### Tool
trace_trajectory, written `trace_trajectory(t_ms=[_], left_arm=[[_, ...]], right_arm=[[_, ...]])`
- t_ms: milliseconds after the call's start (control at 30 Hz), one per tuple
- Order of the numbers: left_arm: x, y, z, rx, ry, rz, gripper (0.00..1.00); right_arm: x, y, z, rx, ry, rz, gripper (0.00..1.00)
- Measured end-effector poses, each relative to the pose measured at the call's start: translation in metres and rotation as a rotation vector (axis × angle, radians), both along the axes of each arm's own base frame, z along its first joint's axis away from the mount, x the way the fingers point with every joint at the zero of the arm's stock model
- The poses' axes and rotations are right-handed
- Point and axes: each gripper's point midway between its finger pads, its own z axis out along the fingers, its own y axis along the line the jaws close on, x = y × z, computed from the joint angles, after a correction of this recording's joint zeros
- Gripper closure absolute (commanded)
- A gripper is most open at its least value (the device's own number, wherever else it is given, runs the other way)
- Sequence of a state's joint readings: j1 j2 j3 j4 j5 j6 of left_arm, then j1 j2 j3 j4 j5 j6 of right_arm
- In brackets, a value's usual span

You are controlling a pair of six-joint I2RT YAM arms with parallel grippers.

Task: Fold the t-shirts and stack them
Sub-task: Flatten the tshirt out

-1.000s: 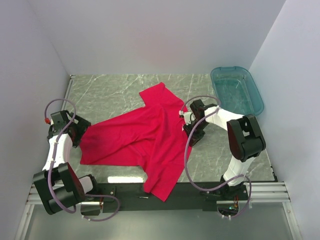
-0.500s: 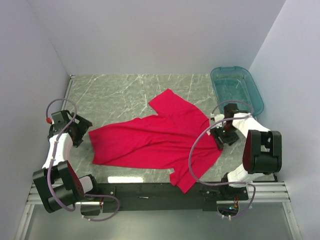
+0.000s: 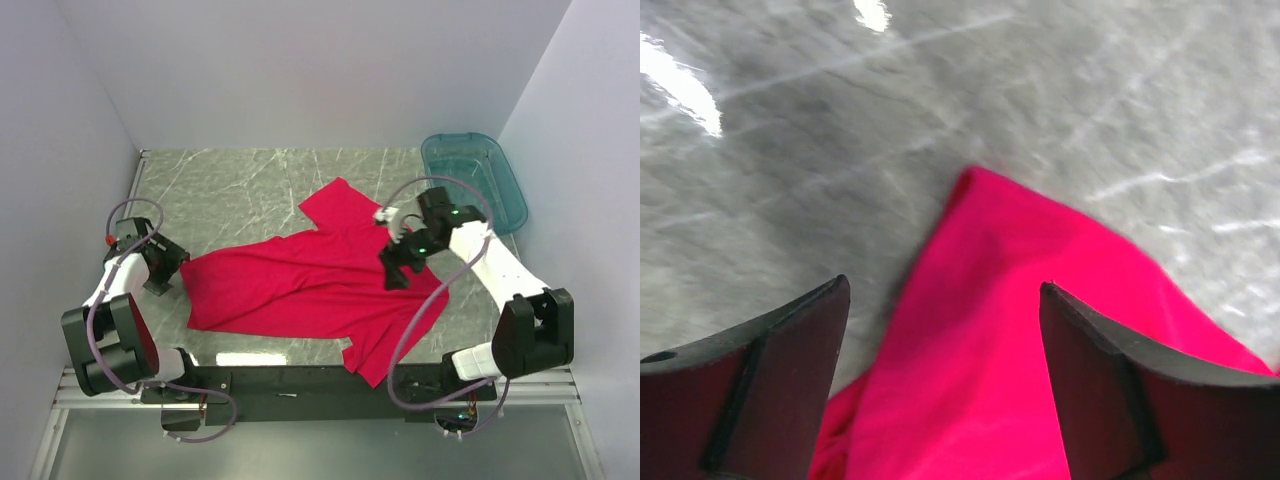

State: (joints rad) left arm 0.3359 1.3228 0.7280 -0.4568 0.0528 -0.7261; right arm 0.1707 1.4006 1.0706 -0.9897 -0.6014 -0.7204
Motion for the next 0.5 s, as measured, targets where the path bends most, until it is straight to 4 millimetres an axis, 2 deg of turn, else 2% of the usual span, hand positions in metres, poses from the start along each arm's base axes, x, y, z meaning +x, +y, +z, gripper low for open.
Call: trace_trajectory(t_ms=[100, 133, 167, 267, 400, 500], left_arm=[[-0.002, 0.004, -0.010, 0.015, 0.044, -0.003, 0.36], [-0.001, 0.005, -0.014, 0.014, 0.060, -0.012, 0.47], [0.001, 0.005, -0.017, 0.011, 0.071, -0.021, 0.51], [0.007, 0.005, -0.030, -0.009, 0.113, -0.053, 0.57], [0.020, 0.006, -0.031, -0.016, 0.116, -0.090, 0.58], [0.022, 0.004, -0.032, -0.009, 0.120, -0.118, 0.67]], right_arm=[[-0.005, 0.049, 0.012, 0.089, -0.046, 0.100, 0.04], [-0.008, 0.057, 0.013, 0.103, -0.048, 0.118, 0.04], [-0.010, 0.063, 0.015, 0.115, -0.045, 0.128, 0.04], [-0.010, 0.069, 0.014, 0.135, -0.044, 0.119, 0.04], [-0.013, 0.068, 0.011, 0.140, -0.037, 0.104, 0.03], [-0.015, 0.068, 0.017, 0.153, -0.060, 0.102, 0.03]])
